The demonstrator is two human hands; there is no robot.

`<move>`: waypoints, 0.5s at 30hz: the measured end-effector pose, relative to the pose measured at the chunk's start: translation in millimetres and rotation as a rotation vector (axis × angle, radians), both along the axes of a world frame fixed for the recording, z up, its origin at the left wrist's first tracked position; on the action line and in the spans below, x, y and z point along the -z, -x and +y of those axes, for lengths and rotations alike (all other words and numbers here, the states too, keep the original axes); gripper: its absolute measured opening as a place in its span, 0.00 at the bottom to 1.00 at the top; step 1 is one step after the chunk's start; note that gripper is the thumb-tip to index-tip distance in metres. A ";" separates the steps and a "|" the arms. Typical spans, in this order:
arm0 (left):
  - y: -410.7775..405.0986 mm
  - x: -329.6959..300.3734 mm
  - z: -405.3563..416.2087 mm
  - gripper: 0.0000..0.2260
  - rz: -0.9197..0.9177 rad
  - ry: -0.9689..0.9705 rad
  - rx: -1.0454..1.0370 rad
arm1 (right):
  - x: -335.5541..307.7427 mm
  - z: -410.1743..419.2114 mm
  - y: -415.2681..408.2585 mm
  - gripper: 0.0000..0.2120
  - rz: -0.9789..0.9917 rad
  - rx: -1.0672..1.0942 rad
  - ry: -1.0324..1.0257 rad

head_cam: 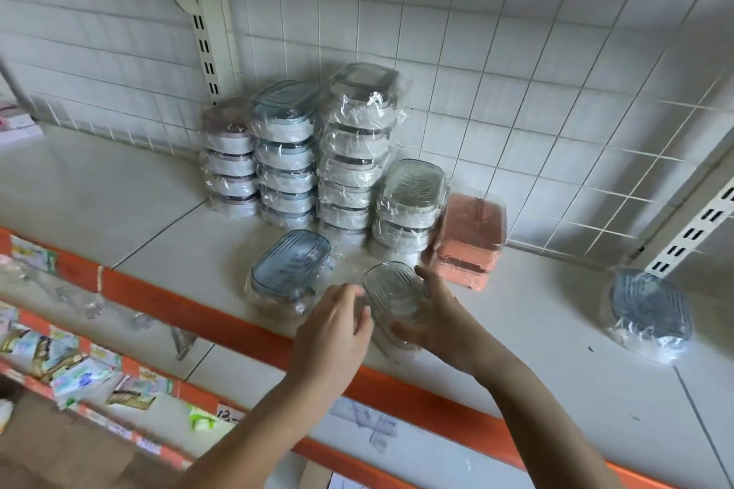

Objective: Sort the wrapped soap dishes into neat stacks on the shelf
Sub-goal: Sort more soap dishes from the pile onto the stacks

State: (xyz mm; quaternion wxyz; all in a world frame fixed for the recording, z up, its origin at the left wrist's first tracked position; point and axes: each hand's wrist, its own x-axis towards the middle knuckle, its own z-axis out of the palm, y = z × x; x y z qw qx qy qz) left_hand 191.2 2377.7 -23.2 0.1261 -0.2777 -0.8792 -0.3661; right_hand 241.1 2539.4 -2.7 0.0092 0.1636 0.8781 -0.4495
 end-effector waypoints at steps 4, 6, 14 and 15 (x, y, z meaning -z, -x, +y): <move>-1.1 8.6 1.2 0.16 -0.166 -0.132 0.058 | -0.7 10.0 -9.7 0.47 0.024 -0.059 0.176; -2.7 6.9 0.2 0.21 -0.195 -0.138 0.079 | 2.2 14.5 -18.1 0.48 0.056 -0.062 0.319; 7.0 10.4 -1.4 0.47 -0.250 0.019 0.223 | 13.2 2.5 -32.9 0.31 0.156 0.091 0.294; 8.8 10.5 -2.7 0.47 -0.247 0.014 0.223 | 14.4 0.3 -33.6 0.30 0.171 0.102 0.269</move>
